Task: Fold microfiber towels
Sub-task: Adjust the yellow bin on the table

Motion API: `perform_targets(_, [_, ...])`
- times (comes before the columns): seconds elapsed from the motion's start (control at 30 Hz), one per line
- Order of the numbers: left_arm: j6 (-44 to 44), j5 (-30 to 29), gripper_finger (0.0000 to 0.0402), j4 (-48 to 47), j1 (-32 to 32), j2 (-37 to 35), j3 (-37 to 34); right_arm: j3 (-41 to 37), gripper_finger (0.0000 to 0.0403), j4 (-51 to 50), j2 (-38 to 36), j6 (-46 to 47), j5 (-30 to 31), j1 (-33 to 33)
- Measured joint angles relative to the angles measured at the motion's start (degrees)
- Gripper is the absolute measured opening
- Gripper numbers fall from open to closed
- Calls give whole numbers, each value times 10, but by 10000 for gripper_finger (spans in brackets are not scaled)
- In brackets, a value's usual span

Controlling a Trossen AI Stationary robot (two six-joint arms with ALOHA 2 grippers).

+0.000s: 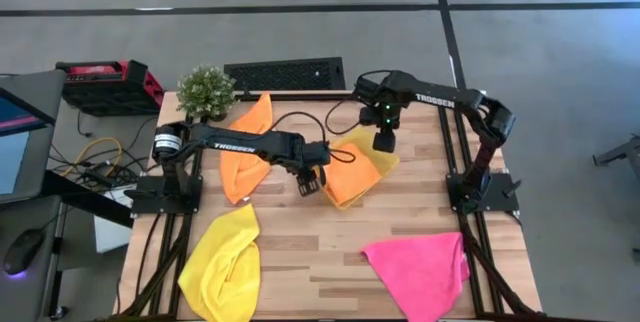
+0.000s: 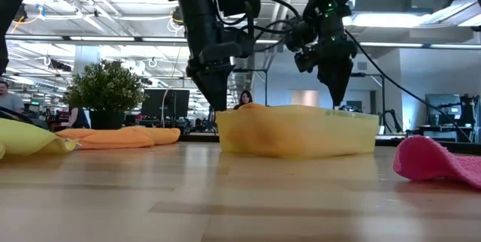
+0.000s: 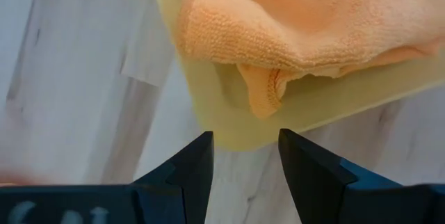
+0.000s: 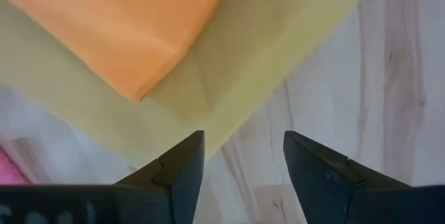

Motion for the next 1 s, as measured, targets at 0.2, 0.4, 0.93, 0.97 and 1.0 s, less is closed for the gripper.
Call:
perform_targets(0.2, [19, 0, 158, 0, 9, 1, 0, 0, 221, -10, -25, -28, 0, 41])
perform_targets(0.4, [57, -20, 158, -7, 23, 1, -1, 0, 221, -13, -26, -62, 0, 78])
perform_targets(0.93, [215, -104, 158, -14, 56, 5, 28, 0, 221, -15, -26, -29, 0, 96])
perform_targets(0.97, [226, -111, 158, -14, 58, 5, 29, 0, 221, -15, -26, -29, 0, 98])
perform_targets(1.0, [230, -116, 158, -13, 60, 4, 30, 0, 221, -15, -26, -29, 0, 100])
